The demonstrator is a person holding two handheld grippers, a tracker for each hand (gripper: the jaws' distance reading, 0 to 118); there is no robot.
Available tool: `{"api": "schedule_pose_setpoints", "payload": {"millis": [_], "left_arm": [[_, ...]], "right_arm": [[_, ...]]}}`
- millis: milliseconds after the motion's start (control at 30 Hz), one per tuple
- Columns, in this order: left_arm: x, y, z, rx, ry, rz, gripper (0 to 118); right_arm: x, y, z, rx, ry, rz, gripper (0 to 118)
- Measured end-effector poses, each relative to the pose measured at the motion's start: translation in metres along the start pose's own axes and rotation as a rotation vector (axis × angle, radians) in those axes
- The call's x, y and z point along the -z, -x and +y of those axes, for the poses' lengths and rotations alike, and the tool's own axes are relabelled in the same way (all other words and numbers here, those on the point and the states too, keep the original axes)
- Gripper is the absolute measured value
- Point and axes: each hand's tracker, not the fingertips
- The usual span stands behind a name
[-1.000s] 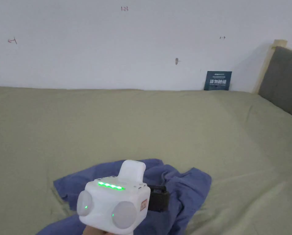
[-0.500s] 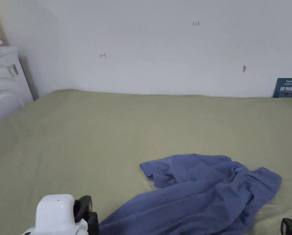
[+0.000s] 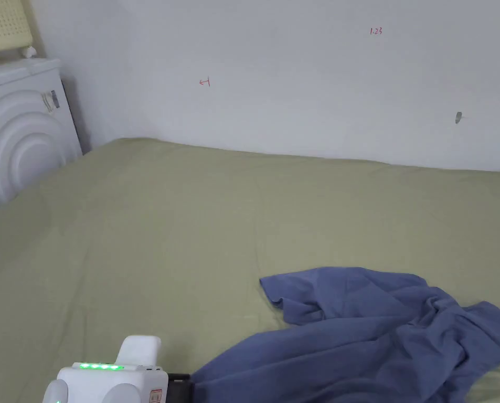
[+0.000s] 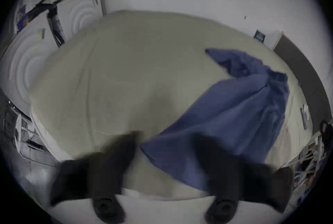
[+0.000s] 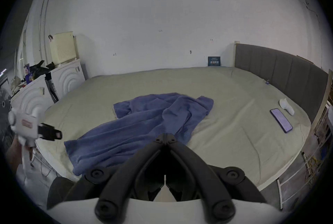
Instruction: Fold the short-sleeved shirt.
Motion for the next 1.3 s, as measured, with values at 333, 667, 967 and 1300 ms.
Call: {"api": "schedule_pose_setpoints", "payload": {"millis": [333,667,967,1300], "left_arm": [[0.017,-0.015,-0.010,0.116,0.022,0.018,71],[0.017,-0.014,-0.005,0.178,0.016,-0.046,3],[0.025,-0.003,-0.003,0.101,0.036,-0.095,3],[0.024,-0.008,-0.001,0.115,0.050,-0.074,3]], "right_arm": [[0.054,-0.040,0.021,0.006,0.159,-0.107,0],[0.201,-0.132,0.100,0.004,0.222,-0.127,0],[0.360,-0.181,0.127,0.054,0.457,-0.117,42],[0.374,-0.170,0.118,0.076,0.501,-0.110,19]]}}
